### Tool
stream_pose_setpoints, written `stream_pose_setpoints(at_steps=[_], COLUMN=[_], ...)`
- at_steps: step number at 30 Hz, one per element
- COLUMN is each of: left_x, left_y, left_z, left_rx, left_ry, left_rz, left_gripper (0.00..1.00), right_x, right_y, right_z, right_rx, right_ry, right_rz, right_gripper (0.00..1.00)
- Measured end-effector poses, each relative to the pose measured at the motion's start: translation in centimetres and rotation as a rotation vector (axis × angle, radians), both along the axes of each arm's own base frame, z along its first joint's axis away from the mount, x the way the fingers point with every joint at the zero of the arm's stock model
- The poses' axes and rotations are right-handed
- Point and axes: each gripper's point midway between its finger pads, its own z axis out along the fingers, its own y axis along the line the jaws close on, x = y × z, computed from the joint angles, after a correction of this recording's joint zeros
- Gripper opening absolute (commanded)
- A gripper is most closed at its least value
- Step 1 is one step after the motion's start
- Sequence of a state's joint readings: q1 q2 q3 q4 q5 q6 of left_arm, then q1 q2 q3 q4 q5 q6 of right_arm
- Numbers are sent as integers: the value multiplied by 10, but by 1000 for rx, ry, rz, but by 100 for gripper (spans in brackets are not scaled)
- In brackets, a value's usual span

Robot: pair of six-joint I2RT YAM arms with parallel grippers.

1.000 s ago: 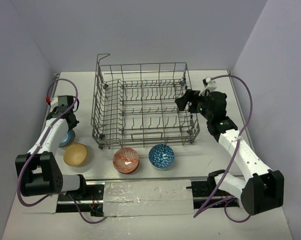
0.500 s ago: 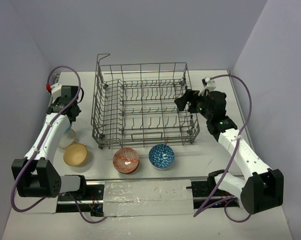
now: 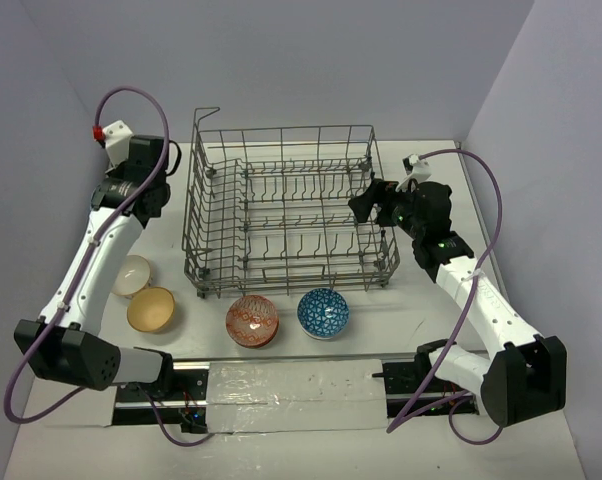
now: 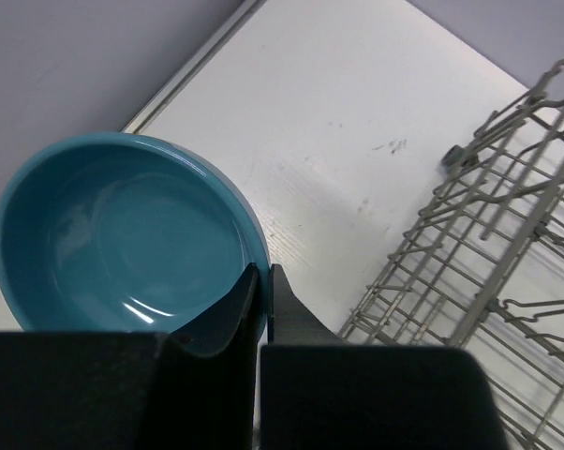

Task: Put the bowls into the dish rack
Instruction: Pick up the bowl from the bowl, then pass from the left arm to the right

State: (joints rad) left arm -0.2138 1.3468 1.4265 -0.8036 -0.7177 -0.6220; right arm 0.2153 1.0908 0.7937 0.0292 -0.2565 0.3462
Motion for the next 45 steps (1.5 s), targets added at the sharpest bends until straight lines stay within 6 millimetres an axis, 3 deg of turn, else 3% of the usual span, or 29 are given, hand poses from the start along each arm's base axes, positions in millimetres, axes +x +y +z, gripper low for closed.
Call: stream_pose_setpoints(at_steps=[8, 14, 21, 27, 33, 45], left_x=[18, 31, 30, 30, 39, 54], left_y=[-45, -97, -157, -196, -224, -281], left_z=[41, 83, 108, 113, 102, 46], left_rx=[4, 19, 14, -25, -62, -165], left_ry=[-61, -141, -195, -233, -230, -202], left_rz=[-94, -183, -323, -446, -538, -729], left_gripper=[0, 0, 0, 0, 0, 0], right_x=[-1, -1, 0, 1, 2, 2], right_y=[2, 3, 3, 3, 3, 4], right_z=[0, 0, -1, -2, -5, -5], right_rx=[3, 5, 4, 3, 1, 1], right_ry=[1, 1, 7, 9, 20, 18], right_rz=[10, 16, 16, 16, 17, 17], right_gripper=[94, 94, 94, 94, 94, 94])
